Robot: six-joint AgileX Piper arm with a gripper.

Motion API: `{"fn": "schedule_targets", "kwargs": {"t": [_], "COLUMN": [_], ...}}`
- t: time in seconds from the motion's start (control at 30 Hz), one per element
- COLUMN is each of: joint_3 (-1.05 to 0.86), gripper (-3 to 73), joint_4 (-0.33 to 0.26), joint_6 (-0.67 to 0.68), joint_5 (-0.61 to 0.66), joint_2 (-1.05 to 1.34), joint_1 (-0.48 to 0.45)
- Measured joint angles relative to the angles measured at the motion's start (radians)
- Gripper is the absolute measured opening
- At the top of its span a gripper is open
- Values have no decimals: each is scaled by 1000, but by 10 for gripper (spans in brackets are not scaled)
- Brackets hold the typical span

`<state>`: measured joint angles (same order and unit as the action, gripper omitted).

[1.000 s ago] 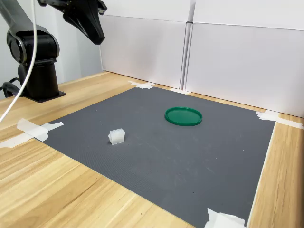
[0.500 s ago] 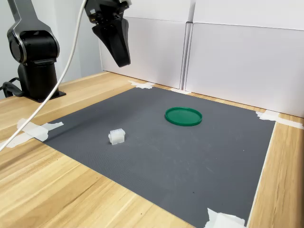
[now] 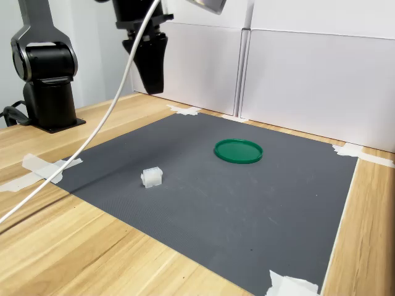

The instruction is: Grasp a white terminal and put it in the green lid.

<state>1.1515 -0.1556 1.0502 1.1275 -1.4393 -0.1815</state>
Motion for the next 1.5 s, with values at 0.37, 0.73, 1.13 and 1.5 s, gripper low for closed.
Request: {"fn": "schedule_targets", "kwargs": {"t": [0.37,0.73,1.13,1.5], "joint_3": [4,6,7,7], "gripper": [463,664,666,667], "joint_4": [48,47,60,97], "joint_6": [198,111,69,63], "joint_5": [-104,-13,-109,-144], "joint_2": [-72,-72,-112,-239], "joint_1": [-103,-33,15,15]}}
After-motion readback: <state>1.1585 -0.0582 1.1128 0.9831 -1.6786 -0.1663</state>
